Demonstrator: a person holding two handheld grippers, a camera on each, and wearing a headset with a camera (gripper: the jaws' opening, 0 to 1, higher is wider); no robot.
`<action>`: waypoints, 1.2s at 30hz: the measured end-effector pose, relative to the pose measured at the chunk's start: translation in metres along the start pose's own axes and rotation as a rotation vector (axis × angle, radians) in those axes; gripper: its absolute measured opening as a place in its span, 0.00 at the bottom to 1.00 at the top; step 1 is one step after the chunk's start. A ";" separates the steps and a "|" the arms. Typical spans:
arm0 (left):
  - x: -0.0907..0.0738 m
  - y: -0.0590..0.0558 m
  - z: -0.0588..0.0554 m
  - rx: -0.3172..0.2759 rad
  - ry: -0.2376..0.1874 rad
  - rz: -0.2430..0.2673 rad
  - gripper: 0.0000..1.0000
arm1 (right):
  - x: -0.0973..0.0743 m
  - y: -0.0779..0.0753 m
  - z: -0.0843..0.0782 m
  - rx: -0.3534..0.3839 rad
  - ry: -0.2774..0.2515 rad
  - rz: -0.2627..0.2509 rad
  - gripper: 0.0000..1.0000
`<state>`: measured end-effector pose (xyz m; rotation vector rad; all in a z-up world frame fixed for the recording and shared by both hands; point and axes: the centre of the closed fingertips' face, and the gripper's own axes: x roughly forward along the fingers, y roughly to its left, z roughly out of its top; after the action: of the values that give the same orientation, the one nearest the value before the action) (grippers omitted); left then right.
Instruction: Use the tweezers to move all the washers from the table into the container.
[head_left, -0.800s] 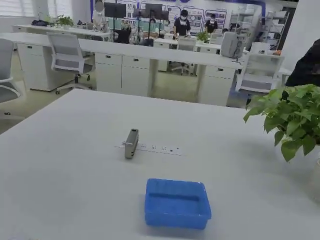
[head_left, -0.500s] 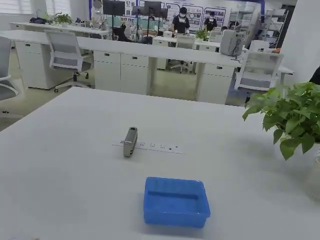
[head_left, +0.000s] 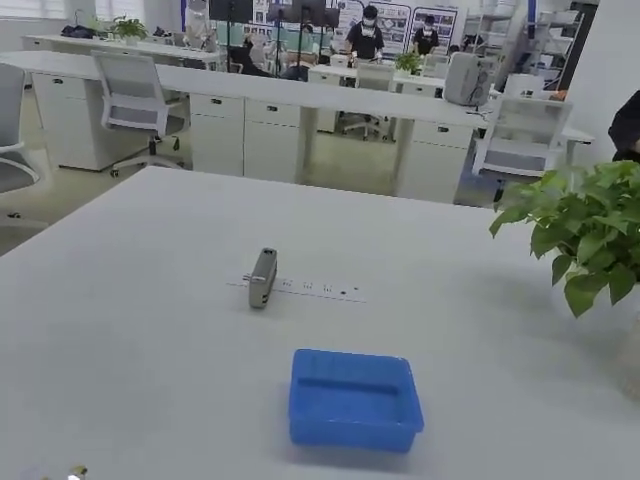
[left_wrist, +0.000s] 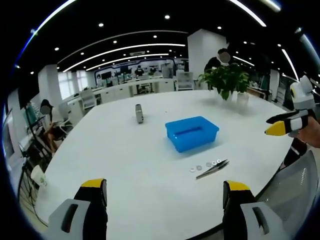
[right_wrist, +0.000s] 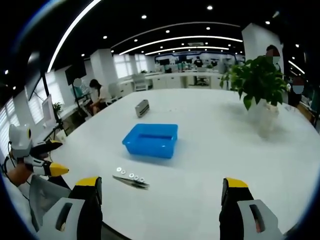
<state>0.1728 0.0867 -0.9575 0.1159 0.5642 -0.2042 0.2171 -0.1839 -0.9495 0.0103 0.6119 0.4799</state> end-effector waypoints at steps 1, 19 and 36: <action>0.000 0.001 0.000 -0.002 -0.003 0.002 0.99 | 0.000 0.000 0.000 0.000 0.000 0.000 0.99; 0.013 0.007 0.012 0.036 -0.038 0.012 0.99 | 0.012 0.001 0.006 0.006 -0.013 -0.012 0.99; 0.048 -0.003 0.015 0.108 0.001 -0.099 0.94 | 0.031 -0.017 -0.002 -0.006 0.029 -0.060 0.98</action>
<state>0.2198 0.0734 -0.9715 0.1935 0.5608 -0.3312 0.2450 -0.1859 -0.9707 -0.0210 0.6378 0.4245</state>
